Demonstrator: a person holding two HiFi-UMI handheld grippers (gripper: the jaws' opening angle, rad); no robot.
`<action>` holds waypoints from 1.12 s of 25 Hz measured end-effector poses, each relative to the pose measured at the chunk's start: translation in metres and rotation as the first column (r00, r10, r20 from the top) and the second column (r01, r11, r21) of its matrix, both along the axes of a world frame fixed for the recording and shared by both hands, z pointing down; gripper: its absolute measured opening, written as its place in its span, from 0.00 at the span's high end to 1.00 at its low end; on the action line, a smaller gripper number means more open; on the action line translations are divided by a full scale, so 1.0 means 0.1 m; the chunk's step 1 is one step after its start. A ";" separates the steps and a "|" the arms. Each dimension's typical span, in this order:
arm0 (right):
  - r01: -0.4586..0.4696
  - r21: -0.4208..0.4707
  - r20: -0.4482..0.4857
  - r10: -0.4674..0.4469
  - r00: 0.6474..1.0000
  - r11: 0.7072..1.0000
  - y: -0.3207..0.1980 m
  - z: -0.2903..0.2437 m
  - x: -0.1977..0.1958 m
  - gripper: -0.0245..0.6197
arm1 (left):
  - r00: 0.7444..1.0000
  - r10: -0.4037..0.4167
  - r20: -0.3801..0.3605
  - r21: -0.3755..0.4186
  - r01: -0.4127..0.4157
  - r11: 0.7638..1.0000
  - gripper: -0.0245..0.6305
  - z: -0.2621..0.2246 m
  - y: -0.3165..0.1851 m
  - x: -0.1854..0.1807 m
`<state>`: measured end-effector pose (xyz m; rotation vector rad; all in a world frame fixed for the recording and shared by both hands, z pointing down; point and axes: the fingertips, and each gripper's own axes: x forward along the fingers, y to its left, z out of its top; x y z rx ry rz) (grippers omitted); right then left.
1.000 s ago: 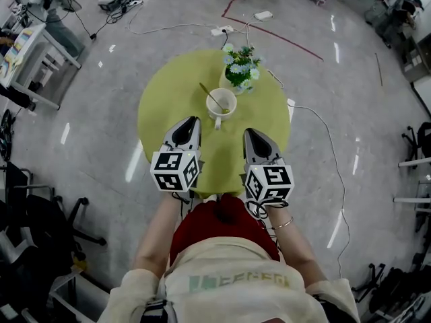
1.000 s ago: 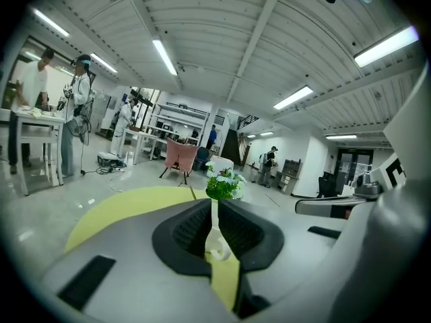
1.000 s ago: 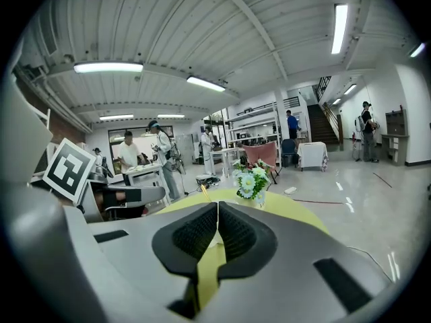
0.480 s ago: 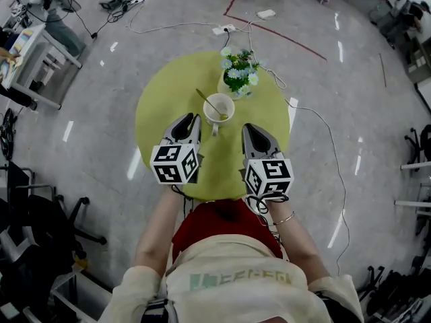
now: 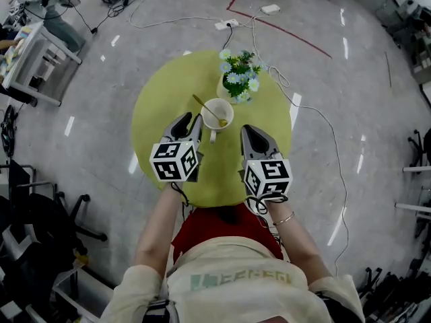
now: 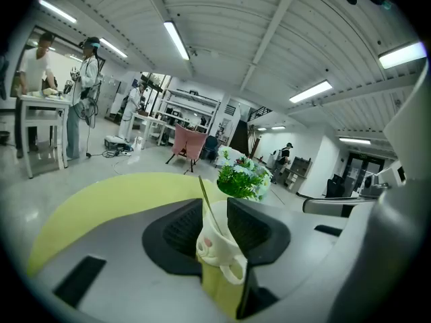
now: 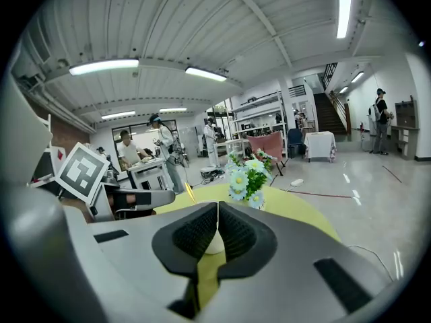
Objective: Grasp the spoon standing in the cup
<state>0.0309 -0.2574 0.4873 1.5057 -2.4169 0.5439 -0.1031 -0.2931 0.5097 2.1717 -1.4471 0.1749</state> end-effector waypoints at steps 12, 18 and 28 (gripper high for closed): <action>0.003 -0.057 0.008 -0.003 1.000 0.998 -0.20 0.23 0.06 0.90 | 1.000 -0.004 -0.024 -0.059 0.003 0.998 0.77 0.23 -0.27 0.05; 0.001 -0.080 0.009 0.000 1.000 0.997 -0.29 0.33 0.10 0.90 | 1.000 -0.002 -0.025 -0.072 0.000 0.997 0.77 0.31 -0.41 0.09; -0.004 -0.112 0.008 0.005 1.000 0.994 -0.39 0.45 0.15 0.90 | 1.000 0.006 -0.026 -0.089 -0.009 0.996 0.78 0.40 -0.59 0.14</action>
